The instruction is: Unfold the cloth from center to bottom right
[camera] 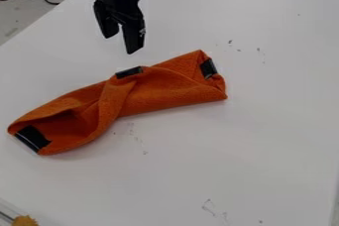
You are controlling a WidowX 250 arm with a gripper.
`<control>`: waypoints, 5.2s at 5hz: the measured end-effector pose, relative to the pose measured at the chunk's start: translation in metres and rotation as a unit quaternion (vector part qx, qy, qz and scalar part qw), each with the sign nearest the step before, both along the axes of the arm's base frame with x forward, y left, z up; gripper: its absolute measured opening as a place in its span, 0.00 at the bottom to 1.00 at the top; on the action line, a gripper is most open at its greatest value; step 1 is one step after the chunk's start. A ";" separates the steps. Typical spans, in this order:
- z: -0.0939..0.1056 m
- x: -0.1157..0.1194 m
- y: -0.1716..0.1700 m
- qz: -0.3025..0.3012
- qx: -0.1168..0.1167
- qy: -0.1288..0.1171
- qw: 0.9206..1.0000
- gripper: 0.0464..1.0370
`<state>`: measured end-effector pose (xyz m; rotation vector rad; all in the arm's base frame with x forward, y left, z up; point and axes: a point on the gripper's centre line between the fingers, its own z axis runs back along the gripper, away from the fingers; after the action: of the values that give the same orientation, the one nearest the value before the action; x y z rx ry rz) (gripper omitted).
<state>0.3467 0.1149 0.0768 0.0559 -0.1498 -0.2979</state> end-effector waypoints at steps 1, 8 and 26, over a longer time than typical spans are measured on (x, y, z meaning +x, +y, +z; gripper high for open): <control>-0.013 -0.002 -0.001 0.002 -0.006 0.017 1.000 0.96; -0.050 0.007 -0.009 0.026 -0.042 0.020 0.999 0.96; -0.019 0.007 -0.047 -0.003 -0.032 -0.040 0.999 0.64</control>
<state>0.3535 0.0677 0.0577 0.0042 -0.2379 -0.2976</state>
